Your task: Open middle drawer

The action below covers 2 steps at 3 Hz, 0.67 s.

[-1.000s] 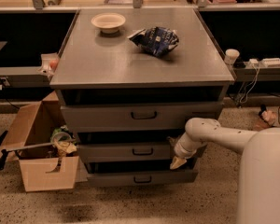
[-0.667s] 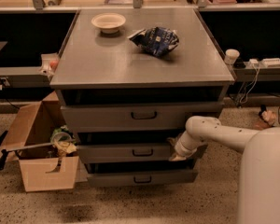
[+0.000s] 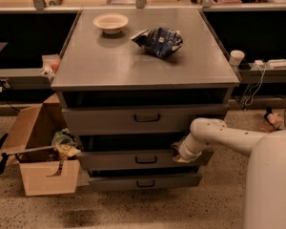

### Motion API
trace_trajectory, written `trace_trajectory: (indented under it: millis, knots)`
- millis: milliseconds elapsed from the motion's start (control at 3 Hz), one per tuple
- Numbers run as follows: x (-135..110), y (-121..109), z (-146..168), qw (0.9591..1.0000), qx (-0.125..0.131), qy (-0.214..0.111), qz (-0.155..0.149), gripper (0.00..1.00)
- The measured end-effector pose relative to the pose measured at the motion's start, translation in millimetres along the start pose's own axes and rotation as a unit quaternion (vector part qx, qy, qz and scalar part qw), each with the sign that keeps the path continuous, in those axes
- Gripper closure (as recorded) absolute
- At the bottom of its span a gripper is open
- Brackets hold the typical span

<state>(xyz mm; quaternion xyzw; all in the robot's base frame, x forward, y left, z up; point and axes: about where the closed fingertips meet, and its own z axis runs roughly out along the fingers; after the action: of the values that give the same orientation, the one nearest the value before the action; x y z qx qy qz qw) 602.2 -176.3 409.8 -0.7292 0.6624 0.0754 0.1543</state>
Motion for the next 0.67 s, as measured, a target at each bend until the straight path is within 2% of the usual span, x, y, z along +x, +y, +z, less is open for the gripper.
trace_trajectory:
  millis: [333,667]
  knots:
    - [-3.6,4.5,-2.3,1.0000,-0.004,-0.007,0.000,1.00]
    - [-10.1,20.7,0.6,0.9995,-0.018,-0.025,0.004,1.00]
